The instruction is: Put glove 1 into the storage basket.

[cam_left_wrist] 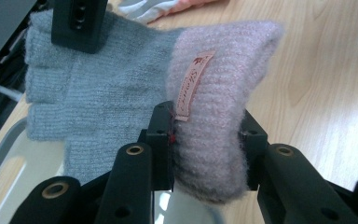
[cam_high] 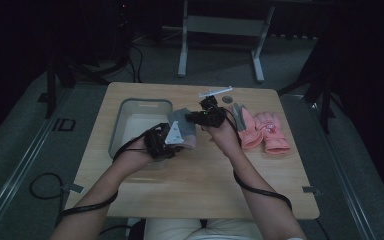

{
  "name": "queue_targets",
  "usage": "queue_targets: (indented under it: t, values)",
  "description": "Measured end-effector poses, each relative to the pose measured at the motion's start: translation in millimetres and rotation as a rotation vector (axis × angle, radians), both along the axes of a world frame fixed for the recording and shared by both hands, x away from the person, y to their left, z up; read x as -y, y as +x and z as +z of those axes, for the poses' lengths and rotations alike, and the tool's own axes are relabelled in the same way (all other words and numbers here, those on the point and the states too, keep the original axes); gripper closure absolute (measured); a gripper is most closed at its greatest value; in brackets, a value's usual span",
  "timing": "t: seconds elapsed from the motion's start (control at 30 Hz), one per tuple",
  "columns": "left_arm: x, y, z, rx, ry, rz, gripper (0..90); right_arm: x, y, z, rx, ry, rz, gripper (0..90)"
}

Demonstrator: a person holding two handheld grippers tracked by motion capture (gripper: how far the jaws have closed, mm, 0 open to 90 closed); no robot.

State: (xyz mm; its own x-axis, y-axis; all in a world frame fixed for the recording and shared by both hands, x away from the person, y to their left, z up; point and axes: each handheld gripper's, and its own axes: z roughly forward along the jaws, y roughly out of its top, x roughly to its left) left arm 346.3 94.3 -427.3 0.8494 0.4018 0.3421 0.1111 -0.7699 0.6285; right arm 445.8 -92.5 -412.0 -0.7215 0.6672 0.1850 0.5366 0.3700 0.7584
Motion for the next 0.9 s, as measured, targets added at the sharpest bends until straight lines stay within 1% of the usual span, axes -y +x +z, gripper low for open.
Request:
queue_targets:
  t: [0.1,0.13,0.17,0.2,0.23,0.27,0.3,0.33,0.47,0.57,0.67,0.7,0.77,0.8,0.87,0.9]
  values:
    - [-13.1,1.6,2.1,-0.001,0.000,0.016,65.5,-14.3,2.9,3.1,0.006,0.000,0.013,76.5]
    - [-13.1,1.6,2.1,-0.001,0.000,0.016,65.4,-14.3,2.9,3.1,0.006,0.000,0.013,76.5]
    - [-21.3,3.0,3.4,0.001,0.008,0.031,65.4,-24.7,5.7,4.5,0.012,-0.005,0.023,76.5]
    - [-21.3,3.0,3.4,0.001,0.008,0.031,65.3,-24.7,5.7,4.5,0.012,-0.005,0.023,76.5]
    - [-25.6,3.7,4.3,0.002,0.013,0.036,65.3,-35.7,8.7,5.9,0.014,-0.006,0.030,76.5]
    - [-34.2,5.5,5.8,0.004,0.027,0.046,65.2,-41.4,10.3,6.4,0.013,-0.010,0.035,76.5]
    - [-34.2,5.5,5.8,0.004,0.027,0.046,65.2,-41.4,10.3,6.4,0.013,-0.010,0.035,76.5]
    - [-38.7,6.3,6.4,0.003,0.035,0.052,65.2,-47.3,11.8,6.9,0.013,-0.013,0.036,76.5]
    - [-59.3,10.4,8.0,-0.008,0.034,0.079,65.2,-71.2,16.9,8.9,0.031,-0.021,0.057,76.5]
    - [-73.8,14.4,6.9,-0.012,0.045,0.085,65.1,-88.4,20.1,7.7,0.042,-0.020,0.071,76.5]
    - [-85.5,21.6,1.6,-0.031,0.044,0.095,65.1,-101.8,25.2,2.6,0.038,-0.014,0.074,76.5]
    - [-88.5,24.3,-0.8,-0.040,0.035,0.097,65.1,-105.3,27.0,0.4,0.035,-0.010,0.073,76.5]
    - [-93.0,30.1,-6.3,-0.056,0.033,0.097,65.1,-110.5,30.5,-4.9,0.028,-0.002,0.073,76.5]
    - [-94.3,33.0,-9.6,-0.070,0.032,0.098,65.1,-112.7,31.9,-8.0,0.022,-0.001,0.071,76.5]
    - [-95.5,37.7,-17.1,-0.083,0.036,0.098,65.1,-117.1,34.3,-15.0,0.019,-0.016,0.077,76.4]
    - [-95.6,40.1,-20.8,-0.091,0.045,0.097,65.1,-118.9,35.5,-18.5,0.019,-0.026,0.076,76.4]
